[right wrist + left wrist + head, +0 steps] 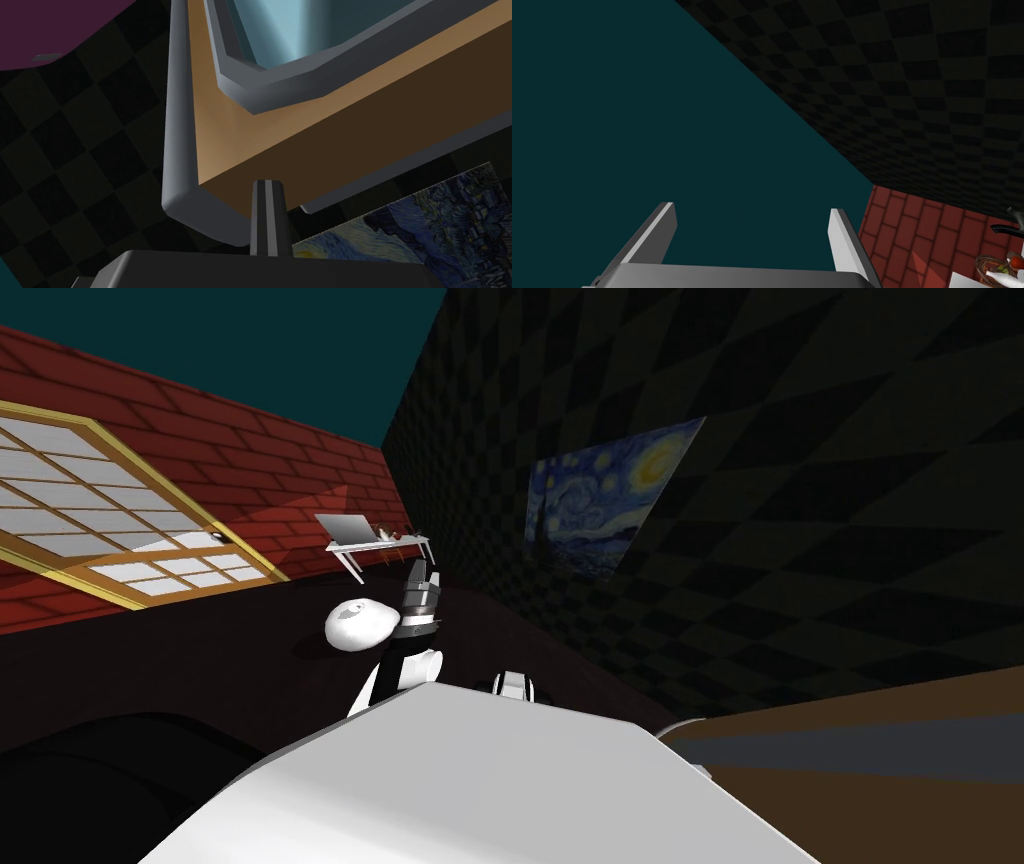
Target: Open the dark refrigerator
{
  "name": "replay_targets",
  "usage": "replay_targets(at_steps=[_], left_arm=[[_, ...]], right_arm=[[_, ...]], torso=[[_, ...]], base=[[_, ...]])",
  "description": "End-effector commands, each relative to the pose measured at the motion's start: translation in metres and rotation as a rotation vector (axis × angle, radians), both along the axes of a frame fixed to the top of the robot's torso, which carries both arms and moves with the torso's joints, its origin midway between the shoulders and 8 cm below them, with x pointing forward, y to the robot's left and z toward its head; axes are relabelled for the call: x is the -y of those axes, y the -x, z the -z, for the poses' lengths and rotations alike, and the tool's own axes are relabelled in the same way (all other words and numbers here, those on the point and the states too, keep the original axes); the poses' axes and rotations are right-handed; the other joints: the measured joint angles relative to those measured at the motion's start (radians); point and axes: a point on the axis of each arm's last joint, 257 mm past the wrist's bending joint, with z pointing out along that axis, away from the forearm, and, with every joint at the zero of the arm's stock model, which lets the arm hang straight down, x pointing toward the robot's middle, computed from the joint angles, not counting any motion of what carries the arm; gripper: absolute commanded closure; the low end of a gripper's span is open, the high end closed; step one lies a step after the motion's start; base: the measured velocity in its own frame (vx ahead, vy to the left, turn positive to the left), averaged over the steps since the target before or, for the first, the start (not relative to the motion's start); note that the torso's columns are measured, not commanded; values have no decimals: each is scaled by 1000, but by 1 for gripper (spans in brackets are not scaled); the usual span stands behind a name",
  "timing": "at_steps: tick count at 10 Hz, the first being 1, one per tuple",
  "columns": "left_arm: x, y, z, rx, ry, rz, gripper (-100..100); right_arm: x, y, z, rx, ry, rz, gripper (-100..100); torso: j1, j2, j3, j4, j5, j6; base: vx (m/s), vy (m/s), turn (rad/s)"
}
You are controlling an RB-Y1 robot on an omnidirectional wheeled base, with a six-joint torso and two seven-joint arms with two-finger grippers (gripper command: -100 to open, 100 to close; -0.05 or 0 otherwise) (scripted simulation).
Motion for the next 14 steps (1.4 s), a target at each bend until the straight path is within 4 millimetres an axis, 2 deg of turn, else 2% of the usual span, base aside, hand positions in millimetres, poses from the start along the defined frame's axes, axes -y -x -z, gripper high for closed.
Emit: replay_targets(at_steps=[1,9,12,13,14], left_arm=[[0,0,0,0,0,0,0],[0,0,0,0,0,0,0],[0,0,0,0,0,0,0],[0,0,0,0,0,0,0],[0,0,0,0,0,0,0]], right_arm=[[5,11,0,-1,2,41,-100],[17,42,-1,-6,6,150,-100],[17,42,-1,-6,6,150,-100],[13,27,11,7,-19,102,-100],[10,23,-1,8,-6,98,-100]], torso=[[-1,-2,-2,-2,0,-2],[-18,0,-9,-2,1,-5],[-21,3,-8,-1,1,-5],[-20,5,-6,0,1,-4],[-17,4,-2,0,-2,-3]], base=[[186,30,-24],[181,29,-13],[49,10,1],[-11,25,-19],[15,43,-15]])
